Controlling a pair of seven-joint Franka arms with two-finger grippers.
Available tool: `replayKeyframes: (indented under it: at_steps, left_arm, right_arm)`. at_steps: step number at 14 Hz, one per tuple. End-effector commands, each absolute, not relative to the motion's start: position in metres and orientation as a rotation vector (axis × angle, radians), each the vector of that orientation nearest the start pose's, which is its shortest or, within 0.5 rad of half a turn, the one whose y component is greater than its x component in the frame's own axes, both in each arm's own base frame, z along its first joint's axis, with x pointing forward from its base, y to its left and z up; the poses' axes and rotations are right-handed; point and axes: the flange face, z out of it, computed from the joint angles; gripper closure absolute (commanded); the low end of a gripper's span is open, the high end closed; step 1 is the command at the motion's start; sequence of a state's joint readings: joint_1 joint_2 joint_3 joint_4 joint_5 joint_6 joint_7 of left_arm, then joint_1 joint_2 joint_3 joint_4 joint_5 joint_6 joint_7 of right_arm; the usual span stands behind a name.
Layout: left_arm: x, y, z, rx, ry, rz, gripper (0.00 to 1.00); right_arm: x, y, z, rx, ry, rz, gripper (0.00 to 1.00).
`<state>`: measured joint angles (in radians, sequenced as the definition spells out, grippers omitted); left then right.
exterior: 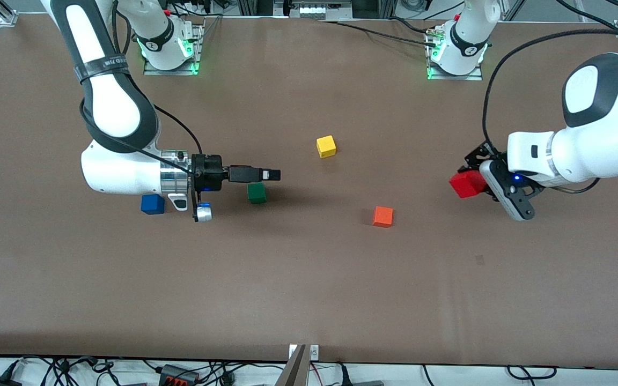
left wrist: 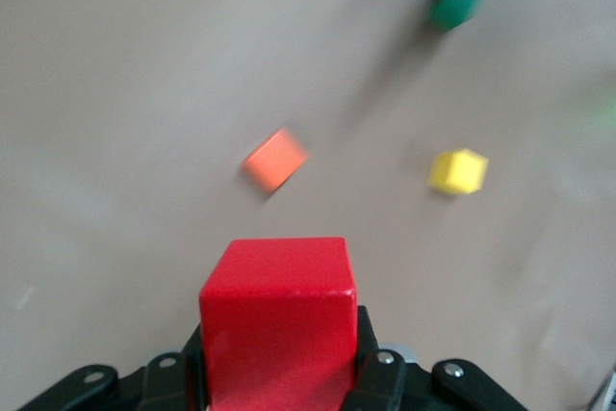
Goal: Pass red block to right arm, stack on blue
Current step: 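Lift the red cube with the left gripper toward the right gripper, then close the right gripper on the red cube held by the left gripper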
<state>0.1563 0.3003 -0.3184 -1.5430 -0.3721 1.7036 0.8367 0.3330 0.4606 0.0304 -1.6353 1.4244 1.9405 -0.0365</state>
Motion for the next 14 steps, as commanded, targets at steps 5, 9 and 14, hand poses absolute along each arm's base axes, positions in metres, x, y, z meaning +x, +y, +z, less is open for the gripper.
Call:
replayKeyframes:
  at_steps: [5, 9, 14]
  left_arm:
    - [0.635, -0.196, 0.501, -3.069, 2.365, -1.022, 0.96]
    - [0.63, -0.283, 0.48, -2.949, 2.392, -1.502, 0.96]
    - [0.626, -0.336, 0.439, -2.91, 2.175, -1.859, 0.96]
  right_arm:
    - [0.625, 0.312, 0.37, -1.727, 0.345, 0.406, 0.0]
    - [0.623, 0.316, 0.366, -1.628, 0.357, 0.456, 0.0]
    - [0.632, 0.287, 0.368, -1.605, 0.262, 0.434, 0.0]
